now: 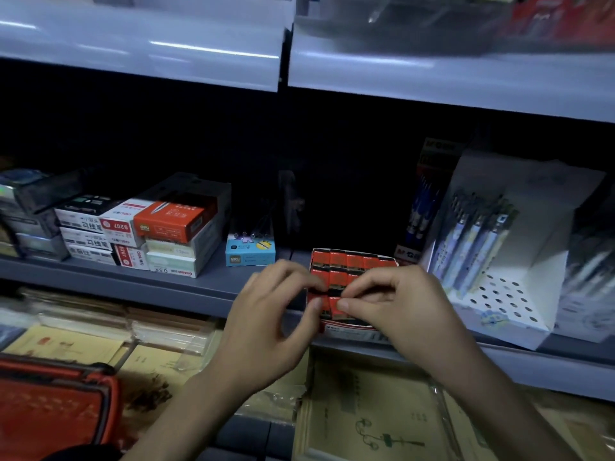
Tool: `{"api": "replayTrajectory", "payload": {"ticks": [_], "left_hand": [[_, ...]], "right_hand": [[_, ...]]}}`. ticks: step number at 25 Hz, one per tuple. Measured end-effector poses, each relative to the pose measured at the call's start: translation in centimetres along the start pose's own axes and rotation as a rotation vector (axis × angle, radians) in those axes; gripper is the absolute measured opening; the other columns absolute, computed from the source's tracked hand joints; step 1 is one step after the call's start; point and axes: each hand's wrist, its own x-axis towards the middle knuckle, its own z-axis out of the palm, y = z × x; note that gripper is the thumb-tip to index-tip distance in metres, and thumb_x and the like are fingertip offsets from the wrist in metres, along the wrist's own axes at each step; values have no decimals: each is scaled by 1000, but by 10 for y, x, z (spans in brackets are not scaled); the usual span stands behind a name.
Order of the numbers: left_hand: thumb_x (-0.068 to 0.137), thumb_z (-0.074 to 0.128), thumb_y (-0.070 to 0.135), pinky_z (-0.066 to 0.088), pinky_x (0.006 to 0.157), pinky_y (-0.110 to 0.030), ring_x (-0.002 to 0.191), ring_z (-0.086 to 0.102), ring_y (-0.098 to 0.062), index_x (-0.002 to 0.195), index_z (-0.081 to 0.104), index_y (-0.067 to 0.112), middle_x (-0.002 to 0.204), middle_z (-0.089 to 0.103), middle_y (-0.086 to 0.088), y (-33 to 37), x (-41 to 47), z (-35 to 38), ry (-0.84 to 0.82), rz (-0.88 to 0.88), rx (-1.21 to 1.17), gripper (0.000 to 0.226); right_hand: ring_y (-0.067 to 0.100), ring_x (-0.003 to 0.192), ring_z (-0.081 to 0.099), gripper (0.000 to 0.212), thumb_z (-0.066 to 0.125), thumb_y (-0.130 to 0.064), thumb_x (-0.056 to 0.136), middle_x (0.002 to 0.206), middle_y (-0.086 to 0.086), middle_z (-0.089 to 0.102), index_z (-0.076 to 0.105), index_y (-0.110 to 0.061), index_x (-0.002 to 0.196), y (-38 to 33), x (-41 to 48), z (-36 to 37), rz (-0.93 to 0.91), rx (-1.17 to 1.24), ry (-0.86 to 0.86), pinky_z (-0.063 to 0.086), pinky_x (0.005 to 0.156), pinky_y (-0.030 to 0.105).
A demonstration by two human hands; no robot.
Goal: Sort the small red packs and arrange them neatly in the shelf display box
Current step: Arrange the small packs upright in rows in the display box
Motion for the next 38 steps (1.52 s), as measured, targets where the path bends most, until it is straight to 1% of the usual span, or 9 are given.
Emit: {"api": "replayTrajectory", "payload": {"ticks": [4, 7, 12, 16, 20, 24, 31, 36, 38], "left_hand": [[98, 59, 44, 48, 90, -36, 115, 57, -8, 123, 68, 33, 124, 60, 15, 8, -15, -3, -84, 64, 224, 28], [100, 58, 50, 47, 94, -31, 118, 57, -9, 134, 61, 37, 132, 60, 12, 15, -20, -9, -148, 119, 383, 36], [101, 57, 42, 54, 90, -30, 114, 64, -15, 136, 64, 27, 132, 64, 5, 23, -22, -7, -135, 143, 471, 39], [100, 56, 40, 53, 85, -29, 108, 64, -15, 134, 65, 26, 129, 67, 3, 25, -24, -7, -109, 184, 524, 38], [101, 59, 37, 54, 85, -35, 107, 67, -19, 127, 71, 21, 126, 70, 0, 27, -22, -6, -88, 203, 581, 33], [98, 63, 36, 54, 82, -33, 107, 67, -18, 118, 73, 22, 123, 71, 3, 33, -20, 3, -56, 93, 580, 26], [94, 65, 32, 51, 79, -34, 105, 71, -18, 112, 77, 18, 118, 76, 1, 17, 2, 13, -36, 95, 621, 26], [96, 63, 29, 50, 82, -34, 115, 69, -20, 122, 73, 16, 126, 73, -1, 16, -7, 16, -66, 110, 594, 32], [97, 60, 32, 49, 86, -35, 119, 66, -20, 129, 69, 17, 129, 71, -1, 16, -8, 14, -76, 116, 600, 37]], "right_hand": [[-5, 71, 67, 6, 81, -29, 85, 73, -14, 74, 80, -28, 80, 7, -1, 10, -82, -119, 124, 55, 66, 15], [-12, 84, 63, 5, 78, -27, 89, 82, -21, 70, 81, -30, 91, 8, -5, 2, -122, -166, 17, 49, 69, 7], [-6, 77, 70, 8, 83, -23, 83, 81, -15, 76, 81, -29, 89, 6, -5, -1, -41, -46, -6, 55, 73, 14], [-10, 80, 64, 6, 81, -24, 86, 79, -19, 72, 81, -29, 84, 9, -6, 7, -113, -96, 38, 47, 66, 7], [-11, 89, 64, 9, 75, -38, 89, 90, -26, 73, 80, -36, 97, 11, -15, -14, -185, -168, 8, 49, 77, 12], [-7, 100, 56, 31, 75, -51, 85, 108, -28, 64, 71, -42, 115, 20, -27, -46, -241, -505, -102, 49, 89, 20], [12, 95, 58, 8, 69, -27, 94, 96, -12, 66, 72, -27, 102, 31, -16, -26, -307, -695, 29, 52, 77, 32], [9, 94, 55, 22, 52, -41, 101, 96, -13, 64, 70, -29, 102, 26, -22, -22, -295, -741, -17, 49, 79, 27], [10, 89, 57, 31, 50, -50, 99, 92, -13, 65, 72, -28, 99, 24, -22, -19, -294, -757, 52, 50, 79, 29]]}}
